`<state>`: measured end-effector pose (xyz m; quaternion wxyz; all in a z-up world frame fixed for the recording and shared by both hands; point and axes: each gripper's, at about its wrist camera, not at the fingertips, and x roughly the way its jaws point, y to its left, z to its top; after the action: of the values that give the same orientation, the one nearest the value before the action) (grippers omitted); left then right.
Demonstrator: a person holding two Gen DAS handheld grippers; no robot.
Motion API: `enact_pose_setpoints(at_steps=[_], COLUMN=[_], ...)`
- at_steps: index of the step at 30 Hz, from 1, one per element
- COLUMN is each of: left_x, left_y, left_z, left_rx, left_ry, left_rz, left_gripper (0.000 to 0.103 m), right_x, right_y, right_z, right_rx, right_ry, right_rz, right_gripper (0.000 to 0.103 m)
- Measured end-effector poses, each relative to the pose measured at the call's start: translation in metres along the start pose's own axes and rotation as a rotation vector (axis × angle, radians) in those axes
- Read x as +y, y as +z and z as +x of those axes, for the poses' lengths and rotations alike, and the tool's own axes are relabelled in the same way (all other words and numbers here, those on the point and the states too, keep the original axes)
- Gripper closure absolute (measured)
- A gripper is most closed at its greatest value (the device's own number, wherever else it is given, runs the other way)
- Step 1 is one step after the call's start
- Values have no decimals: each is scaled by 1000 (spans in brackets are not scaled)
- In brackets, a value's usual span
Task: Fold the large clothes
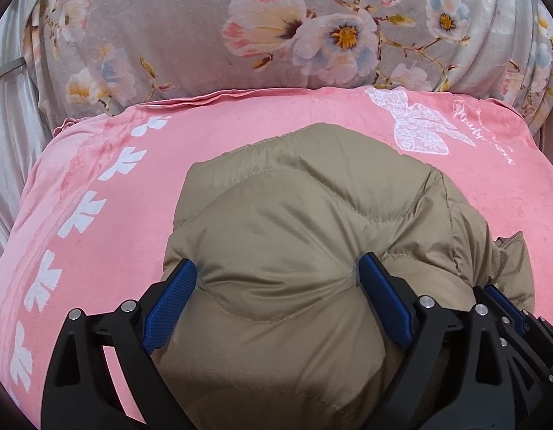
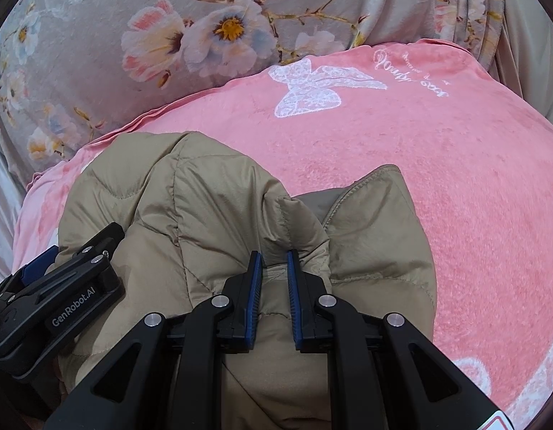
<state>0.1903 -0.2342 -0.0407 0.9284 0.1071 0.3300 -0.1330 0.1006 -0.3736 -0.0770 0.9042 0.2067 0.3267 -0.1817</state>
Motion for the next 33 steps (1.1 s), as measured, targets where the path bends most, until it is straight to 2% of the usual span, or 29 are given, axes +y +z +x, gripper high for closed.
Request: enact_pose_setpoints(at_steps=[23, 25, 29, 30, 31, 32, 33], left_x=[-8, -4, 25, 37, 45, 59, 76], left_y=[-8, -8, -4, -3, -5, -6, -8], left_z=[0, 0, -11, -18, -25, -33, -38], left_rx=[-36, -35, 15, 24, 31, 44, 69], left_ry=[29, -4, -180, -215, -232, -257, -287], left_rz=[3, -10, -76, -106, -134, -171, -208], left_gripper=[12, 11, 8, 8, 8, 8, 8], right_x=[-5, -7, -23, -30, -35, -43, -52], right_y=[1, 2, 5, 6, 6, 5, 4], right_z=[-1, -2, -13, -22, -31, -45, -61], right_rx=[-16, -18, 11, 25, 27, 22, 5], right_ry=[1, 12, 109, 134, 149, 151, 110], right_rz=[8, 15, 87, 117, 136, 162, 183], right_gripper=[92, 91, 89, 87, 76, 63, 37])
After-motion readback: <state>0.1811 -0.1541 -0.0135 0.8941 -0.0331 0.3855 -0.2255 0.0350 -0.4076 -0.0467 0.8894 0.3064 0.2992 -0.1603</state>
